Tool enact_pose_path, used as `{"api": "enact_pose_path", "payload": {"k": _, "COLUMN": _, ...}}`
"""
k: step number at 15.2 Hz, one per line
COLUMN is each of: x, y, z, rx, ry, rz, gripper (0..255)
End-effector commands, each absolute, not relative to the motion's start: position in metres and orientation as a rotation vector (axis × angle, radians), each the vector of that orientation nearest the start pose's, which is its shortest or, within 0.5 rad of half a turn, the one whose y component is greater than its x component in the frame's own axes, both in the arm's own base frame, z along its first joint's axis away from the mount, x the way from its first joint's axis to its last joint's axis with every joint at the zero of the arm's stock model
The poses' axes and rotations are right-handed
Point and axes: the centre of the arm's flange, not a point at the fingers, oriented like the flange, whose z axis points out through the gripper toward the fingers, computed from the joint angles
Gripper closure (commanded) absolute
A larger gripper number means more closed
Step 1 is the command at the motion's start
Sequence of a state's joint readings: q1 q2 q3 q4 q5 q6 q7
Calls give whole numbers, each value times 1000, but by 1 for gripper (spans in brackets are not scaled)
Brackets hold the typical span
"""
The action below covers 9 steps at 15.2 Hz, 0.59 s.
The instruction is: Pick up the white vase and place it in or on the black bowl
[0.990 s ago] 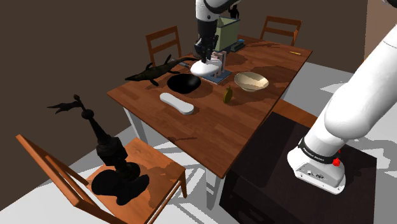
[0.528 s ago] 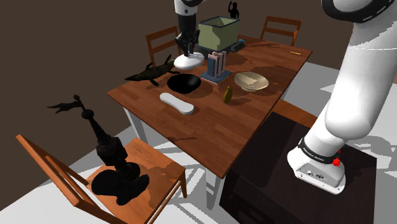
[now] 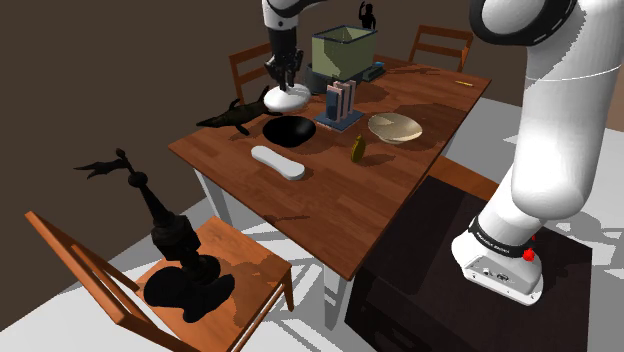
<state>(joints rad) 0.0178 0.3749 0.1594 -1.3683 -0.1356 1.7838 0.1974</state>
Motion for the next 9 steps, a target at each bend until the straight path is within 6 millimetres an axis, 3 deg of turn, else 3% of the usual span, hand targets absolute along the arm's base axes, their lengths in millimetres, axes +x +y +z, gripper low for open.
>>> {"api": "enact_pose_path", "payload": {"k": 1, "x": 670, "y": 89, "z": 500, "rx": -3206, "ry": 11, "rz": -95, "gripper": 255}}
{"api": "enact_pose_path", "payload": {"k": 9, "x": 670, "y": 89, "z": 458, "rx": -3206, "ry": 11, "rz": -95, "gripper": 255}}
